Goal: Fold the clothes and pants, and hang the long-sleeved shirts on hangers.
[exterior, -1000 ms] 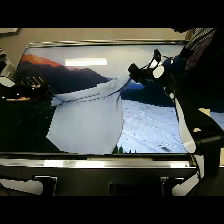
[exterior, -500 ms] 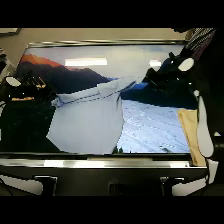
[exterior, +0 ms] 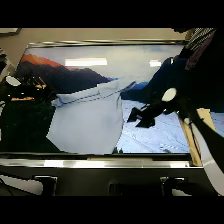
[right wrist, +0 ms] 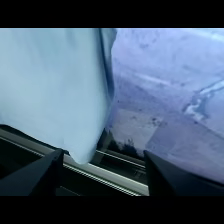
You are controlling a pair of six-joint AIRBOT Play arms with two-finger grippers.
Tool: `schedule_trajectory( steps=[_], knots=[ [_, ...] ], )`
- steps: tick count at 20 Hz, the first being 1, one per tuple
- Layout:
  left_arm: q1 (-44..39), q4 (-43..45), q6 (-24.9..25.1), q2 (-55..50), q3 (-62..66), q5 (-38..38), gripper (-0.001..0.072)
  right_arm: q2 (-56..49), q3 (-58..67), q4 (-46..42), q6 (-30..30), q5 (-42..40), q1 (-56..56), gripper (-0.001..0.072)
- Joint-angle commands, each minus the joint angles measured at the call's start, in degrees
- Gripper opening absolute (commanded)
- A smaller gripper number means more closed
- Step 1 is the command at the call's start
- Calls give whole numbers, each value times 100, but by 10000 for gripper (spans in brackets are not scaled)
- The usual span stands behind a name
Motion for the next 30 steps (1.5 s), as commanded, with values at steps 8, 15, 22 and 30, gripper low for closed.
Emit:
schedule_trajectory(
  steps=[8, 15, 22, 30],
  knots=[
    [2, 0, 2, -4, 7, -81, 21, 116, -994, 302, 778, -1513, 1539, 581],
    [4, 2, 2, -4, 7, -79, 21, -221, -994, 348, 905, -1650, 1539, 519],
    [4, 2, 2, -4, 7, -76, 21, -223, -992, 448, 903, -1847, 1539, 229],
    [7, 2, 2, -4, 7, -90, 21, -57, -986, 439, 881, -1965, 1478, 35]
  ],
)
